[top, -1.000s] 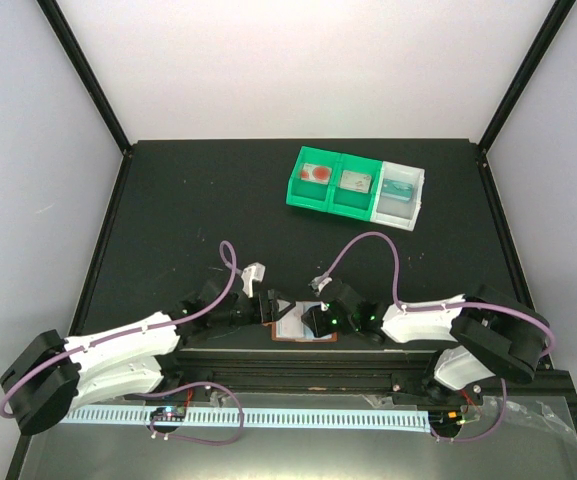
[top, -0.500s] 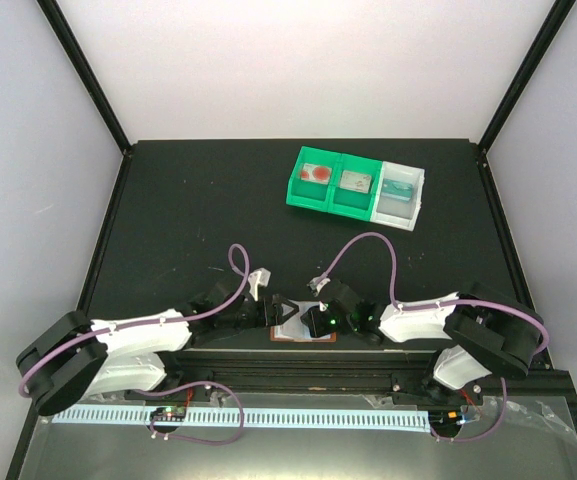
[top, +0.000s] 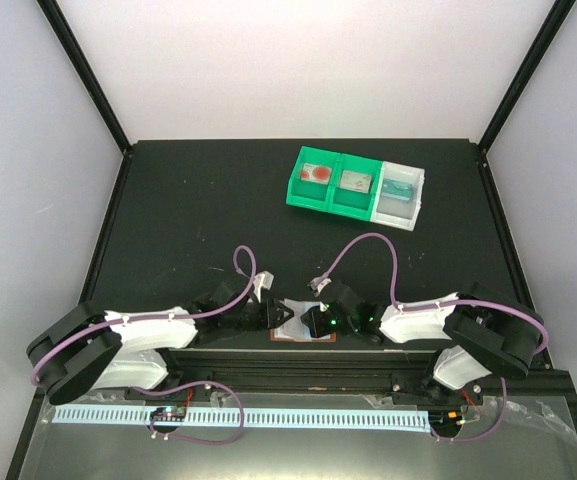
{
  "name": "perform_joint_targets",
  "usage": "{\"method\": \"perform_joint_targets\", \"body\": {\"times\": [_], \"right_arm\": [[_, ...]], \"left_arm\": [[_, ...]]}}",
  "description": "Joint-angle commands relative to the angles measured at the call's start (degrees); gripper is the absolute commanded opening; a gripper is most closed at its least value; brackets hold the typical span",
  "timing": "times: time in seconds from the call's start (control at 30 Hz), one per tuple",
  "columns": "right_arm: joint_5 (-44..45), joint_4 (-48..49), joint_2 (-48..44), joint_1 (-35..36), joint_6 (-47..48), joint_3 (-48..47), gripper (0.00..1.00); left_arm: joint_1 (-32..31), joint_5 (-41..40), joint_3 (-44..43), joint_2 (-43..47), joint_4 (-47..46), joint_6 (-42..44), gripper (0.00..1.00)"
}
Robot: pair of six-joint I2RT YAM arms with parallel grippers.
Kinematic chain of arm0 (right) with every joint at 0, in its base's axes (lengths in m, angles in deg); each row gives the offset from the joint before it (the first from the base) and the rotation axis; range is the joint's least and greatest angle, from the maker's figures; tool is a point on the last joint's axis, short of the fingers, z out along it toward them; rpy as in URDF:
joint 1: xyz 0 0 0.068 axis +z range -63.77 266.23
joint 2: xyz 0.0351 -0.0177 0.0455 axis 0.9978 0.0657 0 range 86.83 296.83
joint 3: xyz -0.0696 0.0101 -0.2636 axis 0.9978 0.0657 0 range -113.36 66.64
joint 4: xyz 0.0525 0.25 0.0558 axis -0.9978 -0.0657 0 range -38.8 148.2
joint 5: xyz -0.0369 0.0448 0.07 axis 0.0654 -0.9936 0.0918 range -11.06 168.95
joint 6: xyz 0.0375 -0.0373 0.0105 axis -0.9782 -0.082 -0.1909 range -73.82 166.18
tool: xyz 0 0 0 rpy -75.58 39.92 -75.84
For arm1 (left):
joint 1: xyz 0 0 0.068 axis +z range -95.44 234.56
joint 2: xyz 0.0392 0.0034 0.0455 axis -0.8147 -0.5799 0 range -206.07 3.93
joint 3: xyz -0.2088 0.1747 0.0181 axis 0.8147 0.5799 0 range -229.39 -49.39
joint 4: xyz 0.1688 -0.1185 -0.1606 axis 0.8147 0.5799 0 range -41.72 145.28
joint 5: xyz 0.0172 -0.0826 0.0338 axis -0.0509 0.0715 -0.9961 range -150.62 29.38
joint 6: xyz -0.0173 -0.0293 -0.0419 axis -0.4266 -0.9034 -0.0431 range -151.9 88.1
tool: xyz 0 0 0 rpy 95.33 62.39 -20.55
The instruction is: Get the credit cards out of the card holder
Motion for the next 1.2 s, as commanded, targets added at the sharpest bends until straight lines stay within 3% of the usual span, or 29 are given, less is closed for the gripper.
{"method": "perform_joint_targets", "body": {"times": [0.0, 0.17, 0.4, 0.63, 0.83, 1.17], "right_arm": [[1.1, -0.2, -0.1, 0.0, -0.5, 1.2, 0.06], [1.0, 0.8, -0.3, 0.1, -1.0, 1.7, 0.06], [1.1, 1.1, -0.7, 0.1, -0.5, 1.5, 0.09], [2.3, 0.8, -1.2, 0.1, -1.4, 1.8, 0.09], [2.5, 1.0, -0.6, 0.0, -1.6, 2.0, 0.06], [3.2, 0.6, -1.7, 0.0, -1.8, 2.2, 0.09]], "left_arm": [[-0.2, 1.9, -2.2, -1.3, -0.6, 0.5, 0.25], [-0.5, 3.8, -2.6, -1.2, -1.3, -0.2, 0.16], [-0.9, 4.0, -3.2, -0.5, -1.9, -1.6, 0.28], [-1.6, 4.5, -3.9, -1.1, -2.0, -1.8, 0.21], [-2.7, 1.3, -6.3, 0.8, 5.1, 0.2, 0.29], [-4.2, 2.3, -6.6, -2.2, 1.1, -0.9, 0.3]]}}
